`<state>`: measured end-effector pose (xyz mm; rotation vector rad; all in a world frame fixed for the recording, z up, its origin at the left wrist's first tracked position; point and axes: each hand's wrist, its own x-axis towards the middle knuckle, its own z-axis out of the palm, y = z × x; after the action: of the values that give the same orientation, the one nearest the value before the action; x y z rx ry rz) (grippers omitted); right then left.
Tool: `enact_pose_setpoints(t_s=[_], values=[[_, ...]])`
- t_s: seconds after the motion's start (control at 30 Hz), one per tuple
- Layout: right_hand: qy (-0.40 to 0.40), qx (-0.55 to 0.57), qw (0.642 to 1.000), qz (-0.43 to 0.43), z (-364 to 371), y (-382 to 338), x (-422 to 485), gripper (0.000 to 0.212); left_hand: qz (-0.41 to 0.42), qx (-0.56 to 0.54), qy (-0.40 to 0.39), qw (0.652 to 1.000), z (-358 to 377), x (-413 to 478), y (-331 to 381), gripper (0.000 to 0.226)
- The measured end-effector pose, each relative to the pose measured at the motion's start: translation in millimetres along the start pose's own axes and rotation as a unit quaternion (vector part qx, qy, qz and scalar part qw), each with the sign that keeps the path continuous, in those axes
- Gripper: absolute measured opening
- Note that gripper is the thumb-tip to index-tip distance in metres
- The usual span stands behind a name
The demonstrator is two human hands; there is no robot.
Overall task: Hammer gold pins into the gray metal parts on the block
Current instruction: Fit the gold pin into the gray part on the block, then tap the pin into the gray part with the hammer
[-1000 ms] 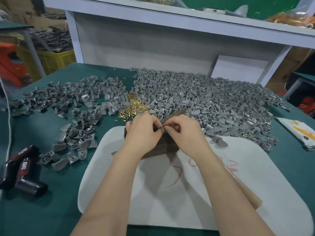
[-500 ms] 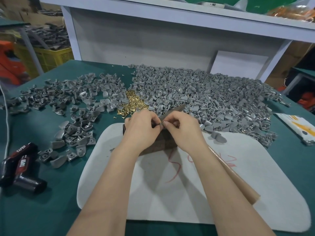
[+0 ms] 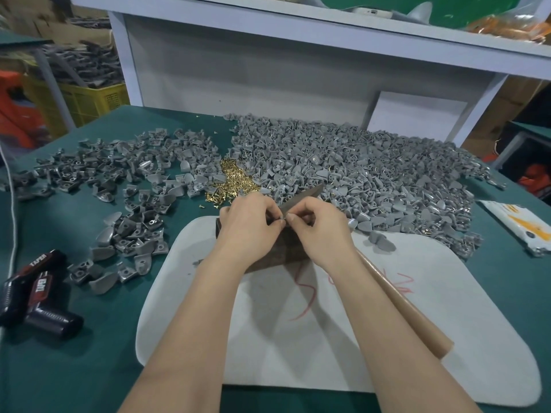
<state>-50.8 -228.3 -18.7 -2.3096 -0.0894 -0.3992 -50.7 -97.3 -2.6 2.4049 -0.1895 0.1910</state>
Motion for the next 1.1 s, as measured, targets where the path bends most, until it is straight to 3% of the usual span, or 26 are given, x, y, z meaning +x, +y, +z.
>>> enact_pose_setpoints(t_s=[0.27,0.53,0.63,0.7,0.77,0.97,1.1], values=[[-0.007,-0.056,0.998,-0.014,0,-6,-1,0.007,0.011,0.006,0.006,1.000,1,0,0,0.016],[-0.025,-0.030,0.999,-0.011,-12,-4,3,0.009,0.006,0.007,0.008,1.000,0,0,-1,0.019],[0.011,-0.104,0.993,0.057,-29,8,4,0.026,0.002,0.008,0.010,1.000,2,1,-1,0.018],[-0.041,-0.224,0.965,0.133,-40,14,2,0.031,0.001,0.010,0.016,1.000,3,1,-2,0.016],[-0.100,-0.270,0.943,0.168,-43,16,1,0.025,-0.003,0.016,0.026,1.000,4,2,-2,0.015],[-0.093,-0.181,0.968,0.145,-52,6,-3,0.027,-0.024,0.016,0.048,0.998,5,3,-4,0.013],[0.010,-0.131,0.990,0.049,-64,4,-16,0.028,-0.029,0.018,0.046,0.998,6,3,-4,0.012]])
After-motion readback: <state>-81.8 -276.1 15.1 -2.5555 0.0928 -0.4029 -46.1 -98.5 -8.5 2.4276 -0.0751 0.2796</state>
